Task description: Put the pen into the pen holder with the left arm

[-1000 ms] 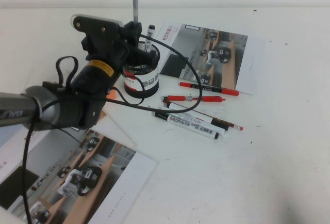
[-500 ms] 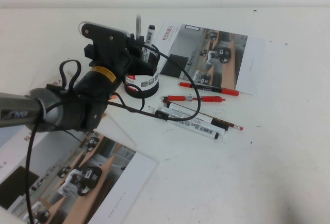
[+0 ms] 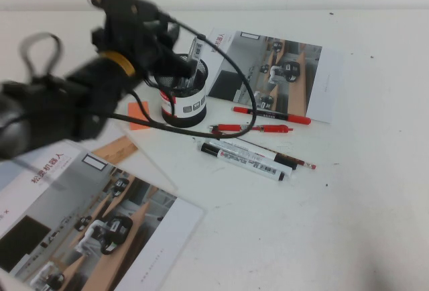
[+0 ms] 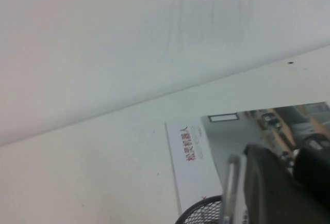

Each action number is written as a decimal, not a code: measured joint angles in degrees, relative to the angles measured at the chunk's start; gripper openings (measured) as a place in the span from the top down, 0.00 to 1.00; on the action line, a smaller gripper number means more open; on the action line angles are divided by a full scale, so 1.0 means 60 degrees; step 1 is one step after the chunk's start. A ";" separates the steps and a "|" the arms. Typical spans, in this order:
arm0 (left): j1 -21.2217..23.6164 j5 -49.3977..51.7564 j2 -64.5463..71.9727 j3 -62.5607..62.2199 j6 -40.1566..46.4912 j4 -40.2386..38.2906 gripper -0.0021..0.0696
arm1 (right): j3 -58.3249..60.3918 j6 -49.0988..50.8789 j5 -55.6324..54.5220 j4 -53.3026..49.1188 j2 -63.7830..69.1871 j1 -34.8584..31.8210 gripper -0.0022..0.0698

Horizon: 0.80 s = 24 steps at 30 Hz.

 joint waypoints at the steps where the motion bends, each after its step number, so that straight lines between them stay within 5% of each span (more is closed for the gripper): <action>1: -0.0041 0.0534 -0.0364 0.0000 -0.0003 0.0080 0.87 | 0.0000 0.0000 0.0000 0.0000 0.0000 0.0000 1.00; 6: -0.0179 0.1587 -0.2634 0.0684 -0.0131 0.0333 0.96 | 0.0000 0.0000 0.0000 0.0000 0.0000 0.0000 1.00; 24: -0.0174 0.1577 -0.9760 0.7739 -0.0428 0.0276 0.97 | 0.0000 0.0000 0.0000 0.0016 0.0000 0.0000 1.00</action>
